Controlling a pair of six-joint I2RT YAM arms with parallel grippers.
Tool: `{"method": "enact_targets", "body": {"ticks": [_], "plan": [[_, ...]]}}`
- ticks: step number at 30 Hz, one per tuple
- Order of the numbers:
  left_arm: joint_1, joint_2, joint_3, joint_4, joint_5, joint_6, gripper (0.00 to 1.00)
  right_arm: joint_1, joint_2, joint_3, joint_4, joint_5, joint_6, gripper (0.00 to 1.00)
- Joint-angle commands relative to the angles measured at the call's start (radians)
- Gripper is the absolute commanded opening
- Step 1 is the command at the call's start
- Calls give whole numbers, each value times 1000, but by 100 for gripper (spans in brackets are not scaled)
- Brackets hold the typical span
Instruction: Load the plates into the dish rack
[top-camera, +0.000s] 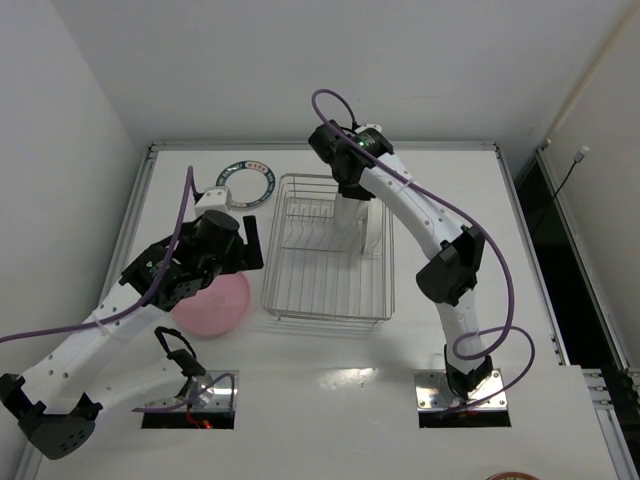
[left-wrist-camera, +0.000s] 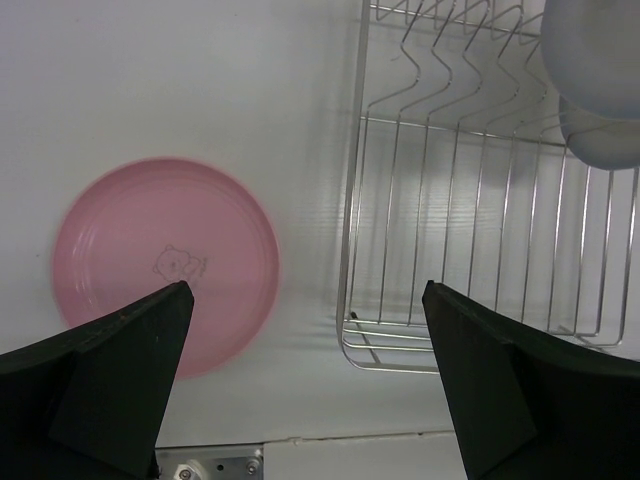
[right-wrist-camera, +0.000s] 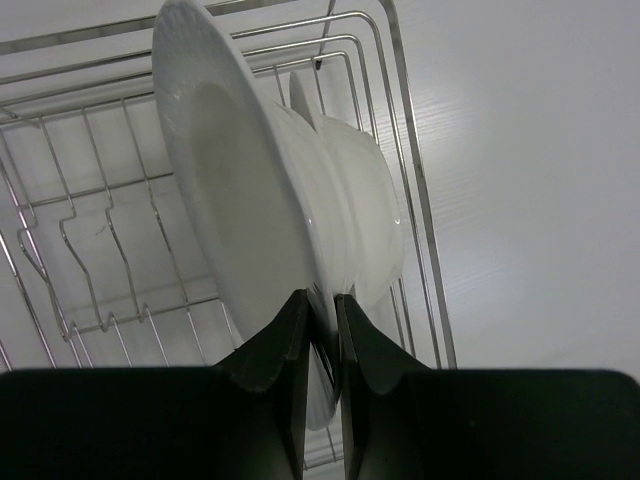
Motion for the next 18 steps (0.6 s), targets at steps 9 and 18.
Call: {"method": "enact_targets", "body": {"ticks": [9,18], "plan": [[-88,-75,-21,-29,16,-26,100,17,0,46,-38,28,66,0],[-130,-75,-148,219,109,207,100,110,-121,43,-38,-21,12,0]]}}
